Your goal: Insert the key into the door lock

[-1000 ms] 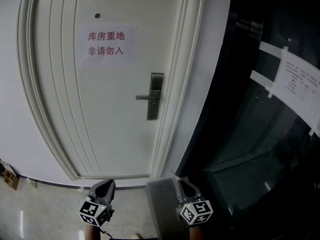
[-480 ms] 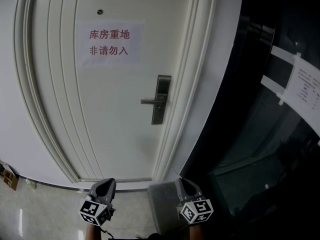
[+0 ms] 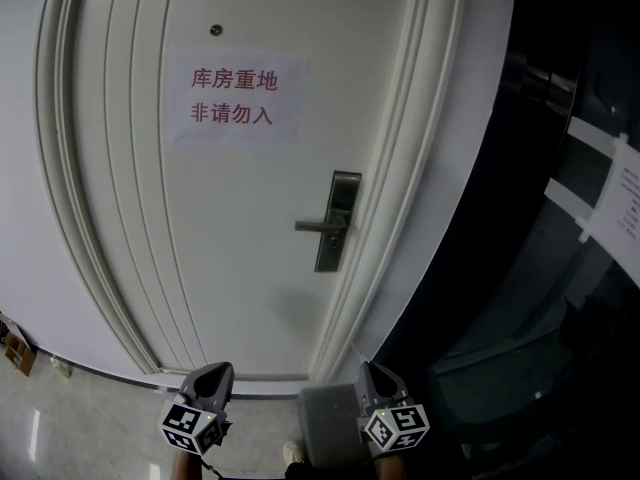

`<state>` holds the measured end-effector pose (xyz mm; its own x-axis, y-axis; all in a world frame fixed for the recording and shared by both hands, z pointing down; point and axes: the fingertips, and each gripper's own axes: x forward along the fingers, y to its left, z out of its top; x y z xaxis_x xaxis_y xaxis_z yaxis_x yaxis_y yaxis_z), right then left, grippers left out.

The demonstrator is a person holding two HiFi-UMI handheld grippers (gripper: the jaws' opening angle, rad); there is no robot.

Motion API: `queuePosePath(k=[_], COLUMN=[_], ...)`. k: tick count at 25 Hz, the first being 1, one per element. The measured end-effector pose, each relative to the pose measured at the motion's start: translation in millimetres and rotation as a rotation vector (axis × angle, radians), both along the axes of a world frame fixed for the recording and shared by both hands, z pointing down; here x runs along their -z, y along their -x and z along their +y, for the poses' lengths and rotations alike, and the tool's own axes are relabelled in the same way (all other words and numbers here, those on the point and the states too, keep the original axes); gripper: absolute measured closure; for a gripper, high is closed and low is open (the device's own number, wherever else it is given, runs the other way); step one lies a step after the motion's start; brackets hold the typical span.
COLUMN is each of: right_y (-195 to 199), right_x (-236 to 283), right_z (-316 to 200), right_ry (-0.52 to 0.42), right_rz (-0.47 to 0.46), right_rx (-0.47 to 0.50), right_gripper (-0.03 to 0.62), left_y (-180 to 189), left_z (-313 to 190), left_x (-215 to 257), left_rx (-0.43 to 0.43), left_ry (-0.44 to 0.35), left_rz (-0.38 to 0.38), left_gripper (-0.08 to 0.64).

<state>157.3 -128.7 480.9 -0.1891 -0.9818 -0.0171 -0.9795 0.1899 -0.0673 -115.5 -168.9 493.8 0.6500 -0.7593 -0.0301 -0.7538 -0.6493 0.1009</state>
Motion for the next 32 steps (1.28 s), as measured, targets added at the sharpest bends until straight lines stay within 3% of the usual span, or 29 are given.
queuePosePath(k=[17,26,32], right_y=[-26.4,-31.0,-26.8], right_x=[25.6,54.1,72.5], right_z=[-124.4,-171.5,-192.2], right_ry=[-0.042,-0.114,-0.174], right_rz=[0.095,0.329,0.557], right_rx=[0.018,0.037,0.024], right_gripper=[0.581,0.581,0.581], left_y=[-28.9,-38.8,-42.2], left_z=[-106.3,-133.5,-144.6], left_x=[0.5,-0.1,-2.1], left_rx=[0.029,0.050,0.066], left_ry=[0.019,0.027,0.034], left_rz=[-0.008,-0.014,-0.011], left_gripper=[0.557,0.557,0.557])
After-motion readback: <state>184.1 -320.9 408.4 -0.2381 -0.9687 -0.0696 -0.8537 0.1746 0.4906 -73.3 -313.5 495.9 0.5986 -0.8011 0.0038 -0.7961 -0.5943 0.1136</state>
